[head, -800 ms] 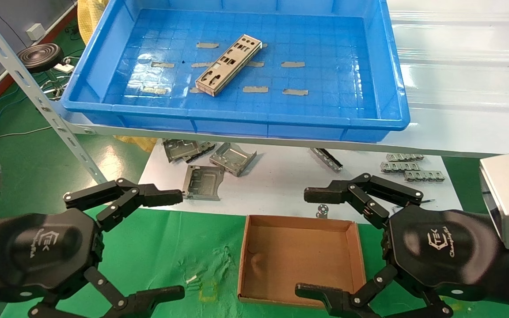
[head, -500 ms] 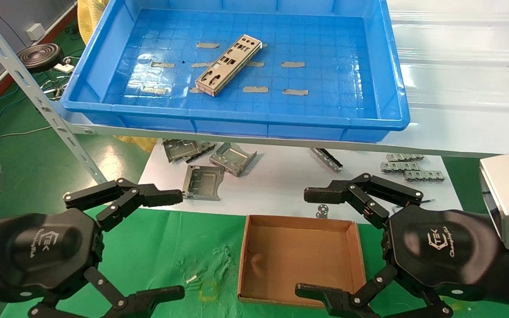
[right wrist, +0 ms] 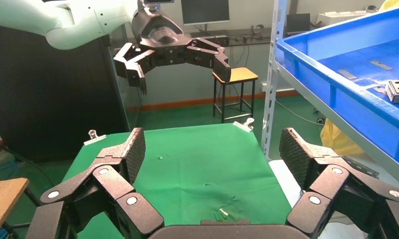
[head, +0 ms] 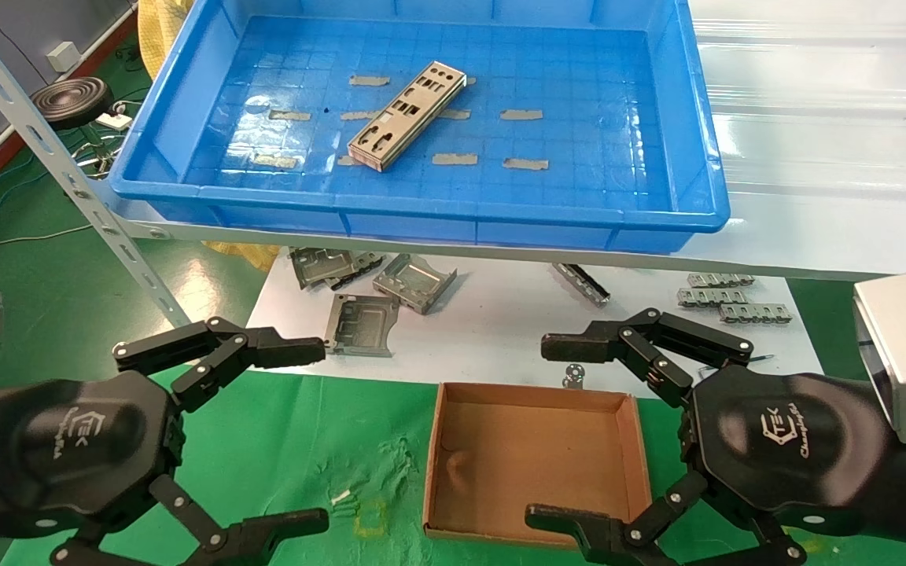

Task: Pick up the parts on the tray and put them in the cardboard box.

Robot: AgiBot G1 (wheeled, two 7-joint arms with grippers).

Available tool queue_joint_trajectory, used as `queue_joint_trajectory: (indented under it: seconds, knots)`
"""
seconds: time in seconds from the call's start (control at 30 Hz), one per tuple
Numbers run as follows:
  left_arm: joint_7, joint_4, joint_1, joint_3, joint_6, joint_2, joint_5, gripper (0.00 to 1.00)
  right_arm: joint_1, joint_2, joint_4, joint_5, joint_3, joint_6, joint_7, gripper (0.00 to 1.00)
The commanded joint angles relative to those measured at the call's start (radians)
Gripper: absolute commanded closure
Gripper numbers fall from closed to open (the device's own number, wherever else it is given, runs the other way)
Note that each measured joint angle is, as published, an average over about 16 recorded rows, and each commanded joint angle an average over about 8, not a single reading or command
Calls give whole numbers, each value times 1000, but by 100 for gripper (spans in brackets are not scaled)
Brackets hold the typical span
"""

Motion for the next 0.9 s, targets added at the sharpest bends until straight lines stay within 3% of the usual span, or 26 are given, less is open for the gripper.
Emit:
queue_joint_trajectory:
  seconds: [0.03, 0.9]
  knots:
    - [0, 0, 0, 0, 0, 0, 0, 0, 0, 0, 0, 0, 0, 0, 0, 0]
    - [0, 0, 0, 0, 0, 0, 0, 0, 0, 0, 0, 0, 0, 0, 0, 0]
